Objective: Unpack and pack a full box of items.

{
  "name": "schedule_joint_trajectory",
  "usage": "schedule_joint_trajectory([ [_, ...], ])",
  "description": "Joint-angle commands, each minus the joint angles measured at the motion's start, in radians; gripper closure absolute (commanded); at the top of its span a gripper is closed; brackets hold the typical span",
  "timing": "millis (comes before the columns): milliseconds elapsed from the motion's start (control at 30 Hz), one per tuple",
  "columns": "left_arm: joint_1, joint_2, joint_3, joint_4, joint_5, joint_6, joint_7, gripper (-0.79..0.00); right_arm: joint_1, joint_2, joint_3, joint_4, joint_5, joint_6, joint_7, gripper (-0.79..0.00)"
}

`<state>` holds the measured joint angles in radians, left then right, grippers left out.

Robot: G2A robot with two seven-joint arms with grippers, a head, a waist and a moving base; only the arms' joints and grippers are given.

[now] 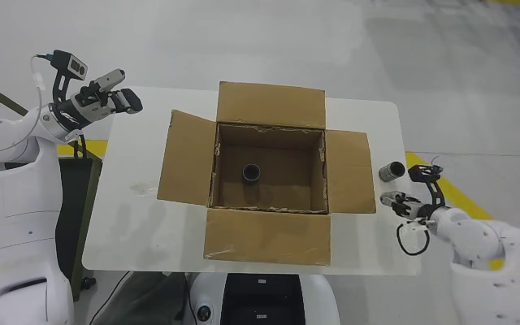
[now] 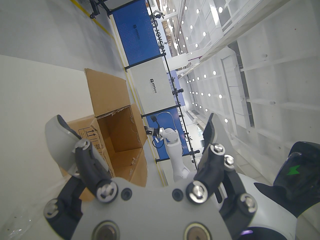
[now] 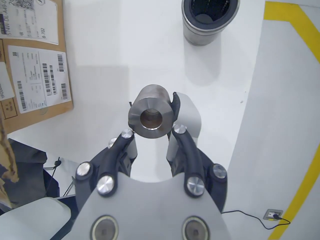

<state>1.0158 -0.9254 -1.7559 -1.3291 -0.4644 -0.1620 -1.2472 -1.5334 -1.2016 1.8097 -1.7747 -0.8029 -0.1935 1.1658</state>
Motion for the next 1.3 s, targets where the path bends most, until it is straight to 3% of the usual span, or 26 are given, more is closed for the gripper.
schedule_joint_trajectory([
  [0,0.000,0.000,0.000,0.000,0.000,0.000,0.000,-0.785,0.028,0.003,-0.012,0.032,-0.012,0.015,0.010,0.000],
  [467,0.000,0.000,0.000,0.000,0.000,0.000,0.000,-0.785,0.128,0.017,-0.081,0.224,-0.078,0.084,-0.050,0.000],
  [867,0.000,0.000,0.000,0.000,0.000,0.000,0.000,-0.785,0.146,0.023,-0.128,0.252,-0.151,0.152,-0.114,-0.015],
  [933,0.000,0.000,0.000,0.000,0.000,0.000,0.000,-0.785,0.148,0.024,-0.135,0.255,-0.151,0.155,-0.118,-0.160],
  [1133,0.000,0.000,0.000,0.000,0.000,0.000,0.000,-0.785,0.147,0.028,-0.144,0.259,-0.143,0.154,-0.123,-0.388],
  [1233,0.000,0.000,0.000,0.000,0.000,0.000,0.000,-0.785,0.143,0.030,-0.143,0.254,-0.141,0.157,-0.124,-0.659],
  [1267,0.000,0.000,0.000,0.000,0.000,0.000,0.000,-0.785,0.140,0.031,-0.141,0.249,-0.138,0.156,-0.123,-0.708],
])
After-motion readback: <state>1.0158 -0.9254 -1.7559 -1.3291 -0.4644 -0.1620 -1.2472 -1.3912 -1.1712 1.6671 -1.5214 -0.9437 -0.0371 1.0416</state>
